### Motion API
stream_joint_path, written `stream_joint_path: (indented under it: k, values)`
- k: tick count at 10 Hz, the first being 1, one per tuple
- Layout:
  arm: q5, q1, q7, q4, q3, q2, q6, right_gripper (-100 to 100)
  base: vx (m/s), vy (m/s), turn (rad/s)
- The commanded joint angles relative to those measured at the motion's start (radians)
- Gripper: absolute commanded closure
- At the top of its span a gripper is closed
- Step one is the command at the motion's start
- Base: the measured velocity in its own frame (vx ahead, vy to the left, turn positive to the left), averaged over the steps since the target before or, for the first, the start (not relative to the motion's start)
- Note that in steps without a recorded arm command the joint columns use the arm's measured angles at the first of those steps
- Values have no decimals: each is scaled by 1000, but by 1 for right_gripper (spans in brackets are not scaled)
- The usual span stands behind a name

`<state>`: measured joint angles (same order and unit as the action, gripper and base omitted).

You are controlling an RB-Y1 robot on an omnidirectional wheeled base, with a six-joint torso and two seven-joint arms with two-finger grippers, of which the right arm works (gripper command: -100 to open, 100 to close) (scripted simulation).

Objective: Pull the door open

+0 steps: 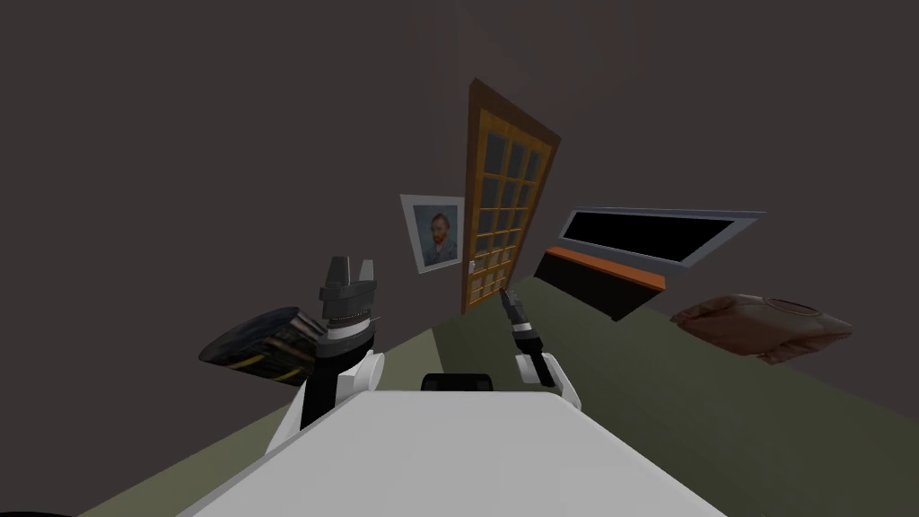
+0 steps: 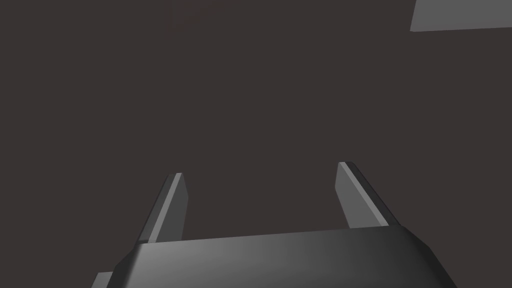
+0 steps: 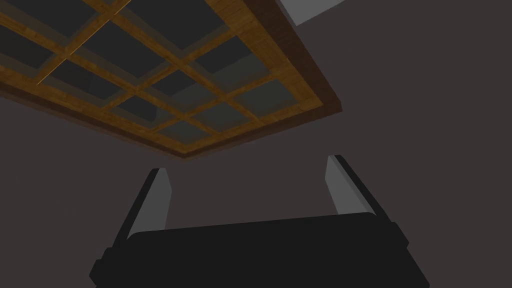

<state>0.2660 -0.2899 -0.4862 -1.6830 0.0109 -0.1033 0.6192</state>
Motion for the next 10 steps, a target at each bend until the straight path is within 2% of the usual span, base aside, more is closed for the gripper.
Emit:
stream_joint_path:
  k: [1,10]
  values:
    - [8,13,-31,46,4,-2,18,-100,53,-59,75]
    - [56,64,-186,251,16,-14,89,-100,62,-66,72]
